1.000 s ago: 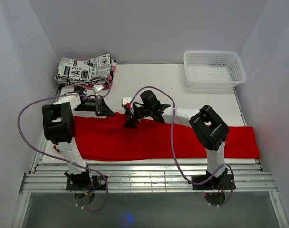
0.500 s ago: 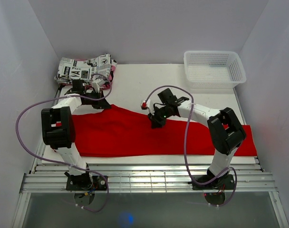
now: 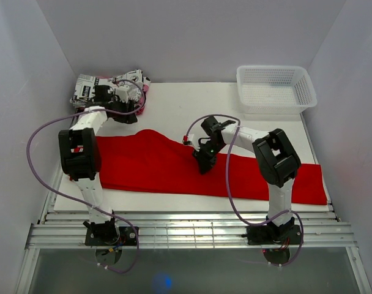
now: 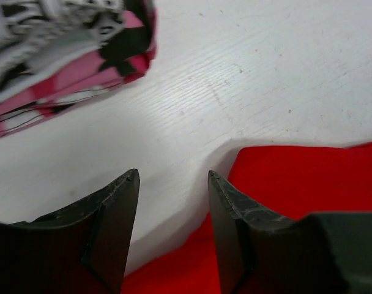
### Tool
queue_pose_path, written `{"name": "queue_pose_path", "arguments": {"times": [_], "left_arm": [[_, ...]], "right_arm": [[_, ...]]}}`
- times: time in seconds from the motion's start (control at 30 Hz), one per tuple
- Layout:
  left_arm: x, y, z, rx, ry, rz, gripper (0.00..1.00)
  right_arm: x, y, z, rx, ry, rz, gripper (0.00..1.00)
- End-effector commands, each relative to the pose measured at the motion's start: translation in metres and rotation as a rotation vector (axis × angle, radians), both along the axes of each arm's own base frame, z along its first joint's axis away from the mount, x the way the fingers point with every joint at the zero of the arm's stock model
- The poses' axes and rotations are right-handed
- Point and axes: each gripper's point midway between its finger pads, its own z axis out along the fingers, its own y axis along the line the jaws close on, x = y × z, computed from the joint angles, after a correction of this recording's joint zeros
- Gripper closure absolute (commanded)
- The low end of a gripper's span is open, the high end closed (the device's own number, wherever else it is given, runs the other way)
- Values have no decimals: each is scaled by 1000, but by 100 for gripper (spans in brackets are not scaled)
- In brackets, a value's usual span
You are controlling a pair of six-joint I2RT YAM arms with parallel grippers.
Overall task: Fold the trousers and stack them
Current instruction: Fold the trousers
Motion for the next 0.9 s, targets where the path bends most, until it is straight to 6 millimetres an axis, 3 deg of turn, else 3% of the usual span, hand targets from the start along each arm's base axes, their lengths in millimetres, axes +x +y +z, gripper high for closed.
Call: {"name": "queue_pose_path", "arguments": {"times": [0.0,0.03,0.07,0.1,0.2,0.23,0.3,0.33,0.43,0.5,0.57,0.7,0.77,0.8,0.83,0.87], "left_arm": [[-5,31,105,31,-140,67,40],[-29,37,99,29,-37,83,40],[-43,39,108,30,-19,90,40],[-70,40,97,23,85,98,40],[-117,54,94,-7,189,143,40],[-144,63,70,-19,292,186,40],[-172,73,58,-29,355,237,43],[-198,85,33,-39,432,294,43],[-239,117,-7,36,508,403,44],[-250,138,-21,105,519,450,44],[-261,153,-33,128,542,506,44],[-265,184,-41,173,573,620,46],[-261,189,-36,153,566,649,47],[-250,183,-23,89,520,632,47],[-241,177,-10,54,467,597,46],[-231,169,5,9,405,558,44]], "right_arm": [[-2,-49,-34,-239,60,-39,78],[-3,-47,-32,-231,70,-40,76],[-1,-45,-27,-226,72,-41,75],[-1,-43,-24,-221,76,-45,73],[1,-37,-14,-201,93,-74,70],[3,-36,-11,-197,93,-87,67],[3,-35,-7,-199,106,-111,65],[3,-38,-8,-207,111,-121,64],[4,-45,-13,-217,119,-133,61],[13,-50,-12,-225,106,-149,59],[33,-55,3,-197,56,-185,55],[73,-82,40,-172,-56,-271,35],[88,-109,65,-159,-98,-346,33],[91,-120,75,-150,-117,-376,32],[98,-143,99,-124,-174,-446,29],[97,-157,106,-118,-196,-474,26]]}}
